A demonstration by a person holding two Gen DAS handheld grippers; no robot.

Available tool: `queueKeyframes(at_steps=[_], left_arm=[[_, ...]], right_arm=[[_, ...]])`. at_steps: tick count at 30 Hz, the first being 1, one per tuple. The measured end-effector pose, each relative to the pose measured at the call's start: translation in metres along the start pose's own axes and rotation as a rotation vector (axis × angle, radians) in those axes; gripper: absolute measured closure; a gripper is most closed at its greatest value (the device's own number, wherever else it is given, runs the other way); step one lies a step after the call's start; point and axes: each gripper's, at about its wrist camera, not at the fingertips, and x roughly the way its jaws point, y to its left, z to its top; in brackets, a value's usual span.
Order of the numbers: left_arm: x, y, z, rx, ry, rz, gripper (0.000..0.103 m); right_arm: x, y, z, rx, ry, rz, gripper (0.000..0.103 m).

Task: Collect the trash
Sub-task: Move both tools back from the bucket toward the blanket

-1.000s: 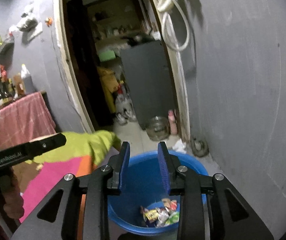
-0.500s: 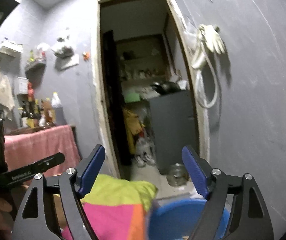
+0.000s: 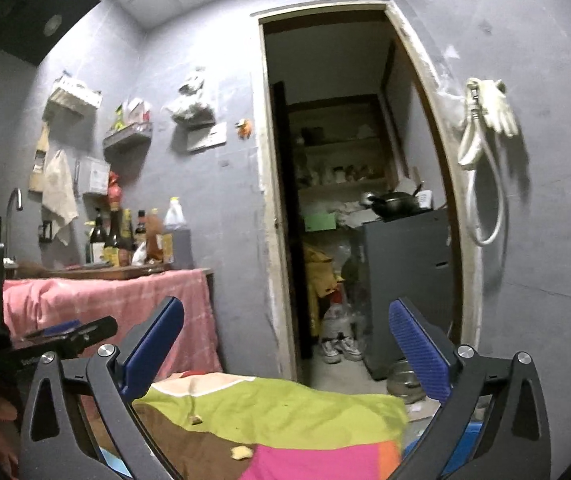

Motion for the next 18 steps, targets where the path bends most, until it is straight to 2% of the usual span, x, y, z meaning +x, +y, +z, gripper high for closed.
queueKeyframes(at_steps=[3, 11, 13, 18], left_arm=[[0.008, 0.016, -0.012, 0.003, 0.033, 0.024, 0.002], [0.053, 0.048, -0.058, 0.0, 0.191, 0.053, 0.002], [0.064, 0.052, -0.066, -0.004, 0.233, 0.051, 0.003], [0.091, 0.059, -0.079, -0.015, 0.327, 0.035, 0.004]], right_arm=[[0.017, 0.013, -0.014, -0.024, 0.054, 0.012, 0.0], [0.067, 0.021, -0.062, -0.062, 0.281, 0.058, 0.001], [0.076, 0.018, -0.072, -0.053, 0.327, 0.066, 0.003], [0.101, 0.015, -0.097, -0.034, 0.467, 0.101, 0.023]])
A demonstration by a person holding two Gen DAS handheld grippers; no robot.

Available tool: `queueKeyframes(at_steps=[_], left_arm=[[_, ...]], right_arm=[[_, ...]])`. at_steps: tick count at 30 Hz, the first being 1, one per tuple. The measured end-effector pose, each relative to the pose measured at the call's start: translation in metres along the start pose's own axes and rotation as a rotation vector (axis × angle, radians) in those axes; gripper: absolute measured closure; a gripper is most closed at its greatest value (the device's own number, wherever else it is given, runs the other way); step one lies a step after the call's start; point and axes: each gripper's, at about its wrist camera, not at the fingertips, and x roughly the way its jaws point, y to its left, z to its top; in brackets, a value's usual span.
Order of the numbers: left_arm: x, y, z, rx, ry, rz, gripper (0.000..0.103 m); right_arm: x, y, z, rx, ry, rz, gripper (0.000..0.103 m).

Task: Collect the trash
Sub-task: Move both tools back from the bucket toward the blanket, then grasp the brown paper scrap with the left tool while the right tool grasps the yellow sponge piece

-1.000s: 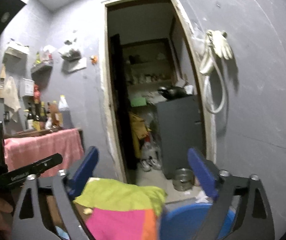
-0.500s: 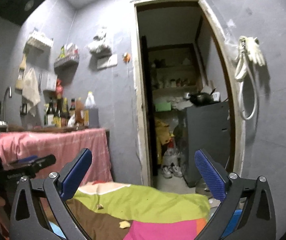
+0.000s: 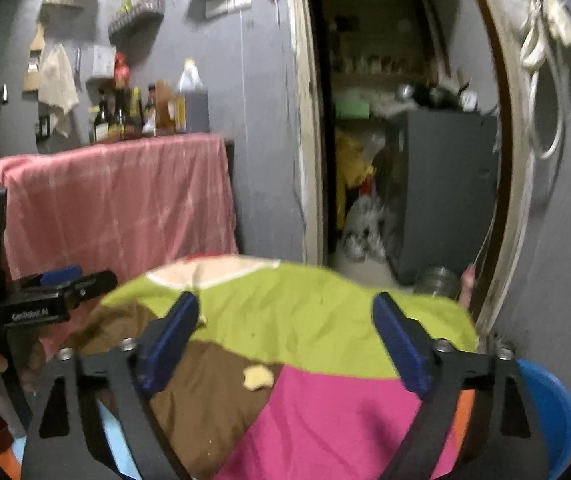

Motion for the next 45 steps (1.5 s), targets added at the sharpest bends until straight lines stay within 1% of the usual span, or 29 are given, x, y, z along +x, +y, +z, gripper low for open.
queueKeyframes(at_steps=[1, 3, 5, 7, 8, 9, 11, 15, 16, 18, 19, 23, 24, 27, 31, 34, 36, 37, 42, 45], left_arm=[[0.004, 0.001, 0.002, -0.001, 0.015, -0.006, 0.005], [0.015, 0.001, 0.002, 0.005, 0.053, -0.024, 0.013], [0.026, -0.001, 0.002, 0.024, 0.09, -0.033, 0.018], [0.035, -0.002, 0.001, 0.038, 0.117, -0.036, 0.02], [0.039, -0.003, 0.001, 0.04, 0.13, -0.041, 0.024], [0.045, -0.003, -0.001, 0.04, 0.151, -0.05, 0.03], [0.055, -0.002, -0.002, 0.031, 0.186, -0.058, 0.037], [0.065, -0.003, -0.005, 0.034, 0.224, -0.064, 0.039], [0.067, -0.004, -0.006, 0.038, 0.233, -0.07, 0.041], [0.073, -0.006, -0.008, 0.051, 0.261, -0.083, 0.048], [0.075, -0.007, -0.008, 0.054, 0.274, -0.089, 0.048], [0.091, -0.006, -0.008, 0.038, 0.343, -0.114, 0.057], [0.095, -0.005, -0.007, 0.032, 0.358, -0.116, 0.059], [0.102, -0.005, -0.002, 0.031, 0.375, -0.118, 0.061], [0.111, -0.007, 0.005, 0.052, 0.388, -0.104, 0.063], [0.113, -0.008, 0.005, 0.06, 0.394, -0.088, 0.07], [0.113, -0.007, 0.005, 0.061, 0.394, -0.08, 0.079], [0.119, -0.006, 0.005, 0.061, 0.396, -0.085, 0.082], [0.117, -0.006, 0.004, 0.065, 0.384, -0.088, 0.083], [0.107, -0.01, 0.002, 0.06, 0.371, -0.097, 0.083]], right_arm=[[0.008, -0.001, -0.002, 0.0, 0.036, 0.008, 0.024], [0.021, 0.0, -0.007, -0.018, 0.105, 0.012, 0.03], [0.032, 0.002, -0.011, -0.031, 0.156, 0.021, 0.035], [0.042, 0.002, -0.016, -0.027, 0.21, 0.048, 0.041], [0.047, 0.002, -0.019, -0.027, 0.237, 0.055, 0.046], [0.051, 0.002, -0.021, -0.029, 0.252, 0.06, 0.05], [0.06, 0.002, -0.027, -0.026, 0.295, 0.08, 0.053], [0.074, 0.003, -0.034, -0.015, 0.365, 0.119, 0.056], [0.077, 0.004, -0.035, -0.016, 0.378, 0.123, 0.056], [0.085, 0.006, -0.038, -0.024, 0.41, 0.126, 0.056], [0.089, 0.007, -0.04, -0.027, 0.427, 0.125, 0.057], [0.102, 0.005, -0.043, -0.019, 0.491, 0.128, 0.06], [0.103, 0.004, -0.042, -0.014, 0.498, 0.131, 0.061], [0.11, 0.001, -0.041, -0.011, 0.521, 0.138, 0.066], [0.112, 0.003, -0.041, -0.027, 0.531, 0.141, 0.068], [0.113, 0.003, -0.04, -0.024, 0.533, 0.15, 0.074], [0.113, 0.003, -0.039, -0.02, 0.532, 0.153, 0.075], [0.113, 0.003, -0.04, -0.017, 0.529, 0.154, 0.076], [0.112, 0.005, -0.039, -0.018, 0.518, 0.151, 0.077], [0.11, 0.004, -0.038, -0.021, 0.503, 0.141, 0.077]])
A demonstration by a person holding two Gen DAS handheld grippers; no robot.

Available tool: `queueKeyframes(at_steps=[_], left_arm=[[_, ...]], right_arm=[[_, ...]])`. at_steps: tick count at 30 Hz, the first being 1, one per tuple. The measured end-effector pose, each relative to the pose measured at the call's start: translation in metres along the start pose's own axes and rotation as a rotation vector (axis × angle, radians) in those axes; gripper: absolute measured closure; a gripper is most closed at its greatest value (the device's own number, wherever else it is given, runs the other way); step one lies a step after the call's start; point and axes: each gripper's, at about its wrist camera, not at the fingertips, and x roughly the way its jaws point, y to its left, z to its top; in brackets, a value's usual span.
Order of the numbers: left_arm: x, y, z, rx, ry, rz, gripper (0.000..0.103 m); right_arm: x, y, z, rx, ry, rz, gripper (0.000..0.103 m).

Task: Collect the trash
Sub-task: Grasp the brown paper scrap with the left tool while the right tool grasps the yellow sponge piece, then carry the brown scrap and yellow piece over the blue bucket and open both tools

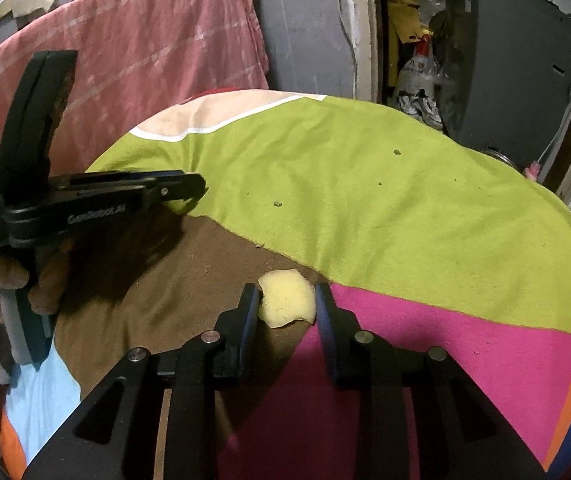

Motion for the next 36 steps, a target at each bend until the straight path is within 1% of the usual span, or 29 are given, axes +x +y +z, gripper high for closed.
queueKeyframes(at_steps=[2, 6, 9, 12, 14, 17, 20, 22, 24, 28, 29, 31, 33, 36], left_arm=[[-0.008, -0.003, -0.005, -0.017, -0.022, -0.014, 0.083], [-0.031, -0.017, -0.017, -0.041, -0.088, -0.04, 0.083], [-0.055, -0.029, -0.02, -0.036, -0.156, -0.045, 0.083], [-0.085, -0.05, -0.022, -0.007, -0.257, -0.043, 0.083], [-0.105, -0.064, -0.023, 0.001, -0.323, -0.054, 0.083], [-0.131, -0.087, -0.022, 0.012, -0.423, -0.07, 0.083], [-0.157, -0.11, -0.021, 0.018, -0.525, -0.098, 0.083], [-0.166, -0.122, -0.017, 0.025, -0.583, -0.112, 0.083], [-0.18, -0.138, -0.018, 0.036, -0.641, -0.125, 0.083], [-0.203, -0.169, -0.021, 0.046, -0.739, -0.16, 0.083], [-0.207, -0.172, -0.021, 0.049, -0.755, -0.168, 0.083], [-0.215, -0.189, -0.023, 0.066, -0.795, -0.179, 0.083], [-0.22, -0.202, -0.024, 0.082, -0.821, -0.195, 0.083], [-0.219, -0.22, -0.026, 0.102, -0.833, -0.214, 0.083]], right_arm=[[-0.005, 0.0, 0.0, 0.003, -0.025, -0.012, 0.077], [-0.022, -0.004, -0.004, 0.017, -0.115, -0.04, 0.077], [-0.048, -0.005, -0.007, 0.038, -0.227, -0.053, 0.077], [-0.081, -0.002, -0.009, 0.044, -0.341, -0.066, 0.077], [-0.106, 0.002, -0.011, 0.033, -0.422, -0.08, 0.077], [-0.148, 0.008, -0.014, 0.0, -0.547, -0.13, 0.077], [-0.188, 0.009, -0.018, -0.013, -0.647, -0.166, 0.077], [-0.213, 0.008, -0.023, -0.021, -0.713, -0.197, 0.077], [-0.238, 0.009, -0.03, -0.037, -0.779, -0.243, 0.077], [-0.277, 0.004, -0.043, -0.057, -0.864, -0.32, 0.077], [-0.282, 0.003, -0.047, -0.058, -0.876, -0.333, 0.077], [-0.298, -0.003, -0.056, -0.055, -0.907, -0.365, 0.077], [-0.308, -0.008, -0.064, -0.051, -0.929, -0.395, 0.077], [-0.319, -0.018, -0.076, -0.038, -0.954, -0.439, 0.077]])
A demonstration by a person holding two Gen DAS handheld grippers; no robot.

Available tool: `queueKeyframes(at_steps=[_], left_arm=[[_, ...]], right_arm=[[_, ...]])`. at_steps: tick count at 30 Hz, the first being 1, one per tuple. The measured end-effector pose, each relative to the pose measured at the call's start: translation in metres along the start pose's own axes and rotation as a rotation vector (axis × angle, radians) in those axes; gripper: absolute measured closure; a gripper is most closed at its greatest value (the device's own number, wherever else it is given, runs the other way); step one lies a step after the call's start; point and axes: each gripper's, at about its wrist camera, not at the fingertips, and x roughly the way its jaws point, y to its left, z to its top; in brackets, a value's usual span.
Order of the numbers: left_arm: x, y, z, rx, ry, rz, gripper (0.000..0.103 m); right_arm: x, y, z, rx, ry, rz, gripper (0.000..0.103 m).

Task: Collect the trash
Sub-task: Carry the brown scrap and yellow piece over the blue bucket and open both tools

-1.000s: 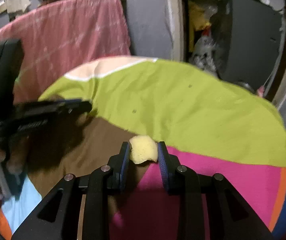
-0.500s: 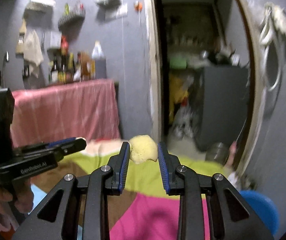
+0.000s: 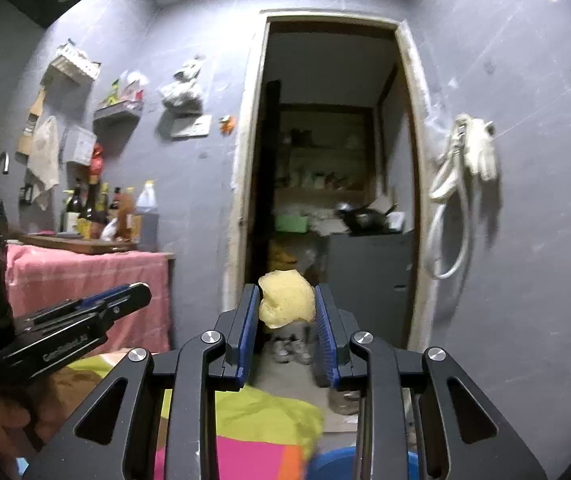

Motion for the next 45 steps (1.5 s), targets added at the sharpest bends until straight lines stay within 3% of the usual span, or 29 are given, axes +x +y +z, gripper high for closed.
queueKeyframes(at_steps=[9, 18, 25, 45], left_arm=[[0.018, -0.06, -0.017, 0.023, 0.005, -0.044, 0.083], [0.048, -0.102, -0.046, 0.06, 0.081, -0.081, 0.083], [0.084, -0.116, -0.089, 0.096, 0.241, -0.097, 0.083], [0.16, -0.099, -0.195, 0.026, 0.651, -0.068, 0.083]], right_arm=[[-0.03, -0.05, -0.018, -0.004, -0.028, -0.102, 0.077], [-0.037, -0.094, -0.048, 0.038, 0.016, -0.155, 0.077], [-0.026, -0.118, -0.087, 0.102, 0.118, -0.174, 0.077], [0.009, -0.146, -0.187, 0.234, 0.429, -0.169, 0.077]])
